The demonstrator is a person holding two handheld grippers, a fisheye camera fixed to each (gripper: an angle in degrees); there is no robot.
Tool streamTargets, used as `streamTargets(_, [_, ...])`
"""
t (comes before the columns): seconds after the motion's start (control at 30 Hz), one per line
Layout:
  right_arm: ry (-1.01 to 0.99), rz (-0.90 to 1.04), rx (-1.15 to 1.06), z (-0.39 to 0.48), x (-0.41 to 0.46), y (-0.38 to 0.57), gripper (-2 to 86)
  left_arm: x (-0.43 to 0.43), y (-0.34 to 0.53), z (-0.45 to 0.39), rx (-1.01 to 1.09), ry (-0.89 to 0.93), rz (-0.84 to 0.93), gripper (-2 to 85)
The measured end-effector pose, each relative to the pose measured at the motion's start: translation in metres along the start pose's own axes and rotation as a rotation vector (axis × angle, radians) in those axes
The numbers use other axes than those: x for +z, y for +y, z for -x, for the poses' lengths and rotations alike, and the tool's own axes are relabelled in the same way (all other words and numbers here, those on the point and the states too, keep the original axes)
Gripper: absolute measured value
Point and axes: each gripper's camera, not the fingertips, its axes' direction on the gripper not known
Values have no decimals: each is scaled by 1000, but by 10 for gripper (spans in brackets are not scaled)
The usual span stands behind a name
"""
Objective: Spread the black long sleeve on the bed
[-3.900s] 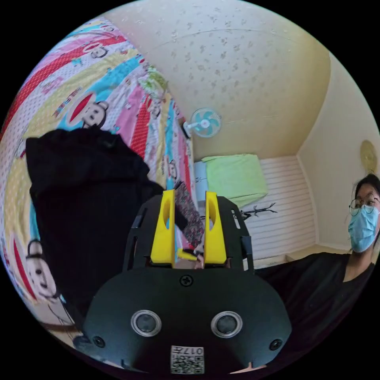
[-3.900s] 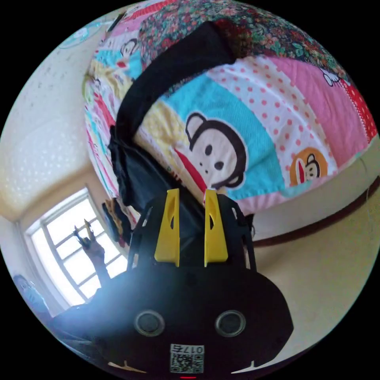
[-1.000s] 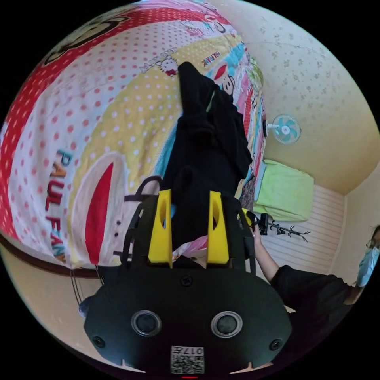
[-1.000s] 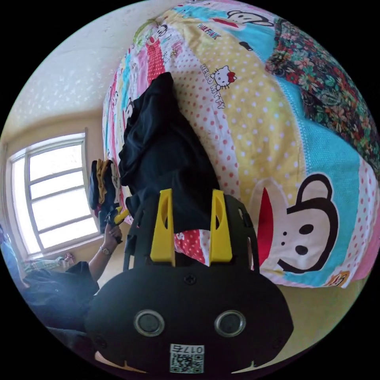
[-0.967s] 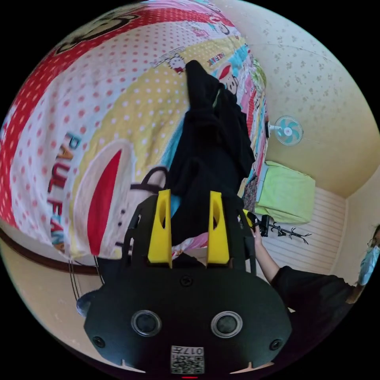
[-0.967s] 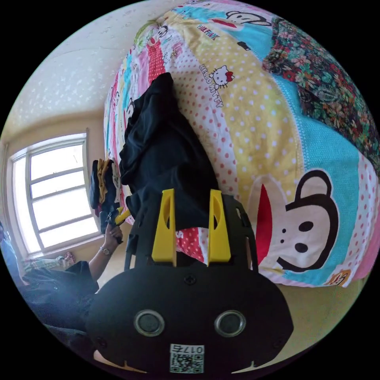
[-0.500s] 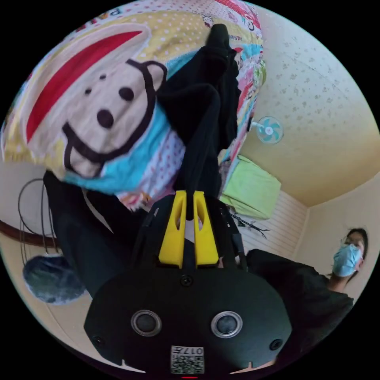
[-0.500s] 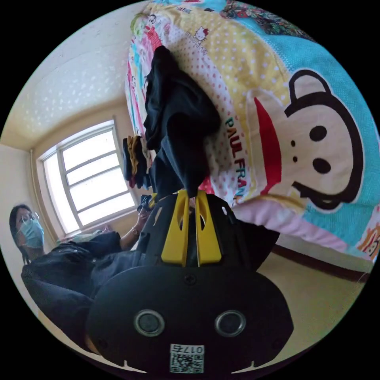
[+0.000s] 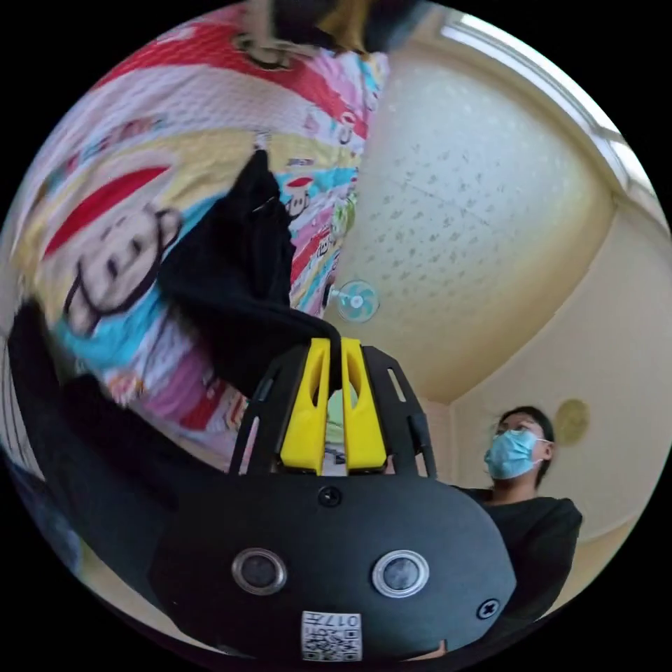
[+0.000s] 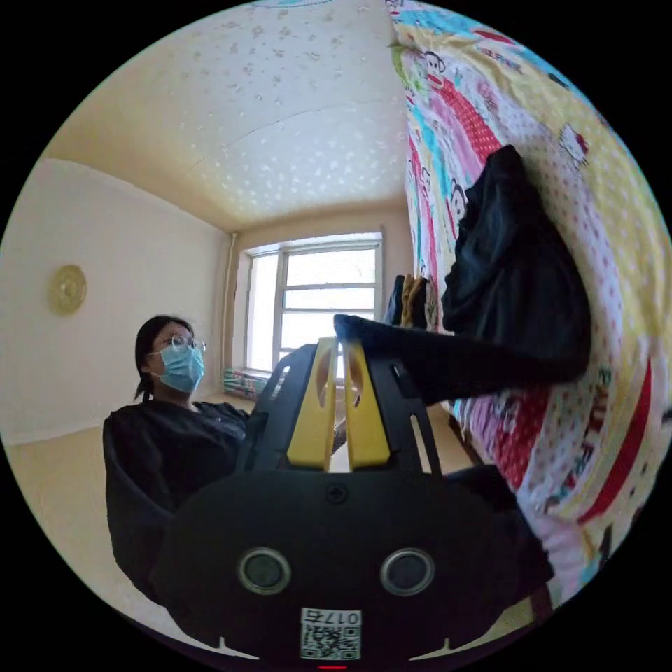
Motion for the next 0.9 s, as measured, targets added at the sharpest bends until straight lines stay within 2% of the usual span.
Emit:
streamTargets(0.07, [-26, -33, -79, -10, 35, -90, 13, 35, -51, -28, 129, -56, -1, 35])
streamTargets(0.13, [10, -73, -101, -17, 59, -149, 13, 60, -102, -54, 192, -103, -133, 59])
streamTargets(0.23, [180, -225, 17, -38, 80, -203, 16, 82, -147, -48, 120, -115, -187, 144])
streamTargets(0.33, [415, -270, 93, -51, 103, -205, 16, 90, -138, -33, 40, -202, -195, 163])
streamTargets(0.4, [612, -179, 77, -62, 121, -199, 15, 86, -111, -28, 11, -354, -205, 165])
streamTargets(0.43, [777, -83, 63, -74, 132, -194, 13, 80, -87, -22, -32, -477, -226, 168])
streamTargets(0.47, [991, 40, 56, -92, 142, -186, 11, 77, -74, -18, -62, -533, -241, 170])
streamTargets(0.5, [1117, 108, 62, -105, 145, -181, 9, 71, -49, -6, -127, -597, -265, 177])
streamTargets(0.53, [1350, 265, 52, -132, 150, -169, 7, 68, -29, 10, -188, -583, -267, 186])
streamTargets(0.57, [1433, 367, -34, -146, 149, -154, 6, 68, -22, 19, -216, -553, -260, 187])
streamTargets(0.63, [1444, 312, -118, -140, 135, -142, 4, 80, -7, 49, -279, -426, -198, 173])
streamTargets(0.7, [1429, 233, -64, -134, 121, -143, 3, 92, -12, 55, -253, -345, -160, 134])
streamTargets(0.77, [1334, 133, 32, -126, 101, -144, 2, 96, -22, 42, -217, -304, -199, 94])
streamTargets(0.83, [1244, 59, 81, -121, 81, -138, 3, 105, -43, -4, -136, -327, -232, 49])
streamTargets(0.9, [1145, -31, 138, -118, 57, -126, 3, 133, -60, -63, 22, -364, -168, 46])
